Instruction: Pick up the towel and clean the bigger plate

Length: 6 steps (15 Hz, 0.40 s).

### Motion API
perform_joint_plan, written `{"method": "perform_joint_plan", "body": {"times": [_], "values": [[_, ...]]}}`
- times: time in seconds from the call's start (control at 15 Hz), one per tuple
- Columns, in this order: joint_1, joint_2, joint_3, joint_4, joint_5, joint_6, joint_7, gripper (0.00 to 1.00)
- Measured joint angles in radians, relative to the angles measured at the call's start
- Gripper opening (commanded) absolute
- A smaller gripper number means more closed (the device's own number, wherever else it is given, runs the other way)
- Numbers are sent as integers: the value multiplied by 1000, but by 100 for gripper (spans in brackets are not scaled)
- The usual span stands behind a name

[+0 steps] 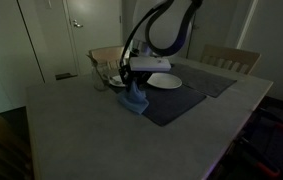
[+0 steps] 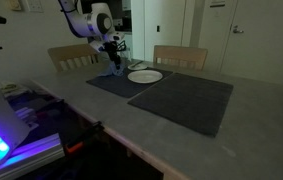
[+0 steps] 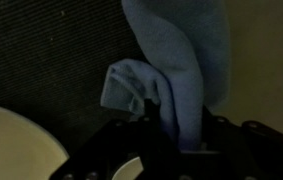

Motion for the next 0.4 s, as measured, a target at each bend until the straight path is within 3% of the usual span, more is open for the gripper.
{"method": "perform_joint_plan", "body": {"times": [0.27,0.4], "values": [[8,-56,-8,-1,-1,-2,-60,99],[12,-79,-12,-1,-1,-4,-73,100]]}}
